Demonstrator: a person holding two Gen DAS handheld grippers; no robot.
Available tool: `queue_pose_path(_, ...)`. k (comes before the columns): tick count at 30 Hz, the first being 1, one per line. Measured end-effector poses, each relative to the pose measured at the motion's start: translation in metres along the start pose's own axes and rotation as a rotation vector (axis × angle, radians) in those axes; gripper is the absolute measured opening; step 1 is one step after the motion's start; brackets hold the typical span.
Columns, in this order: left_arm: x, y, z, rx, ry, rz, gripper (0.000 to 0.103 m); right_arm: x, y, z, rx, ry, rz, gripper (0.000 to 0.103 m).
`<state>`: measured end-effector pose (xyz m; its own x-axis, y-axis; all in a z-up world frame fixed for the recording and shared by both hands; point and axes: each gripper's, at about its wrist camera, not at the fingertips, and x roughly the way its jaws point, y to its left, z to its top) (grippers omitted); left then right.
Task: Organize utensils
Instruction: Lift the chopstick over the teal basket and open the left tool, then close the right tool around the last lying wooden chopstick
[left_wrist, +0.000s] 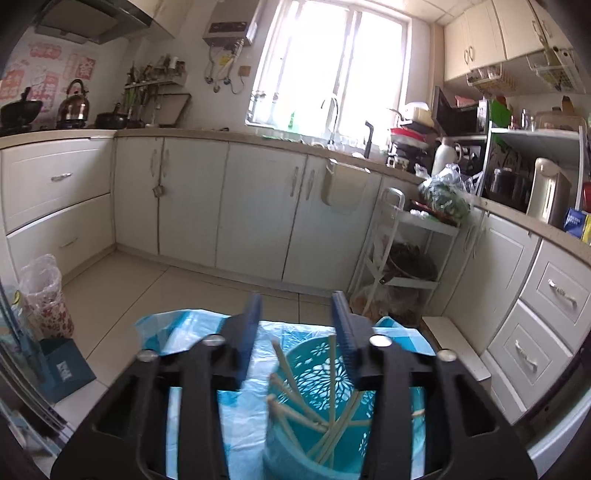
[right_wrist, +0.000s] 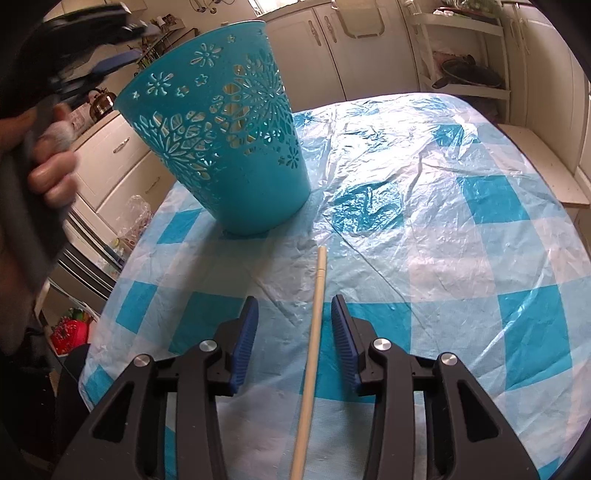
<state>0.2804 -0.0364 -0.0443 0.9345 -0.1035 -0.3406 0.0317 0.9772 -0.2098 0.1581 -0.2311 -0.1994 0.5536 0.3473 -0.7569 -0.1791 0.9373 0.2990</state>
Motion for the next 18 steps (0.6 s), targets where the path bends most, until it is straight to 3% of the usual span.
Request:
queue_pose_path(5,-0.052,0.027,0.000,-0.036,-0.037,0.021,0.060,0.000,0.004,-0.002,-0.042,-0.005,-0.046,0.041)
queue_pose_path(9,-0.082,0.045,-0.010,-0.047,-0.015,0.048,0.071,0.002,0.016,-0.004,-0.128,0.000,-0.117,0.041)
queue_pose_path(11,-0.094,0.054,-0.018,-0.062,0.015,0.061,0.079,0.002,0.016,-0.005,-0.122,0.003,-0.121,0.041)
queue_pose_path(16,-0.109,0.068,-0.042,-0.077,0.116,0.056,0.084,-0.002,0.005,-0.004,-0.063,0.008,-0.113,0.032)
queue_pose_path(18,-0.109,0.070,-0.048,-0.080,0.147,0.055,0.084,0.000,0.010,-0.004,-0.098,0.013,-0.152,0.028)
